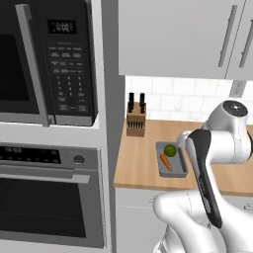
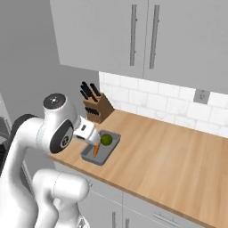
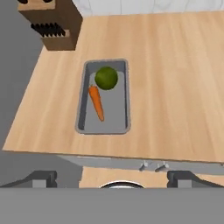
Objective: Take the meat container that has the chicken drumstick and place it on the second highest rack of the freezer. Then take the vegetable container that has the carrot and lime and place it on the highest rack of the freezer.
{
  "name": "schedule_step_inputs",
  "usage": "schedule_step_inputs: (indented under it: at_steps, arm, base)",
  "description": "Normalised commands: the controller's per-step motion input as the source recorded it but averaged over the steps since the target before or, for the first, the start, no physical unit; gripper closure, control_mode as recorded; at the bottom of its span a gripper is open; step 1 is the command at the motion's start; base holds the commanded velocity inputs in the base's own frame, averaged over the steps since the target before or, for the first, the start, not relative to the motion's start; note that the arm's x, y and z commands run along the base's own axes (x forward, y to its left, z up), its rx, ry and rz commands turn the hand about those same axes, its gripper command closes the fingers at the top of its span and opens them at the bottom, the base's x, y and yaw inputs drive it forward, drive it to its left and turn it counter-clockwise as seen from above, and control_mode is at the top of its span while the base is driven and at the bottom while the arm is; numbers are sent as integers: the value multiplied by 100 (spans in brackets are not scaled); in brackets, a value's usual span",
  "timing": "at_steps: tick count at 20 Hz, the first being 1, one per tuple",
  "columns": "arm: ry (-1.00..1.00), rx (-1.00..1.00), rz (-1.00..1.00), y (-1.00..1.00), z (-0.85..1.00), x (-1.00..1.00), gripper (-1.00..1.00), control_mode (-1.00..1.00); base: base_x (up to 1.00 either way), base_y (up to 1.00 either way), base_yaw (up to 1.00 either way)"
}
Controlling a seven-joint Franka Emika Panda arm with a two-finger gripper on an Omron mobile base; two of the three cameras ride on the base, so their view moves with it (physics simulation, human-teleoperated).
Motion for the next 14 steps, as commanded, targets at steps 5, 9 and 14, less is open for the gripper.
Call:
schedule_step_inputs:
  at_steps: [5, 9, 14]
  arm:
    - [-2, 12, -15, -44, -32, 30, -100, -100]
    - [11, 5, -3, -44, -20, 20, -100, -100]
    - [18, 26, -22, -10, -20, -2, -100, -100]
  base:
    - [0, 0, 0]
    - [0, 0, 0]
    - [0, 0, 0]
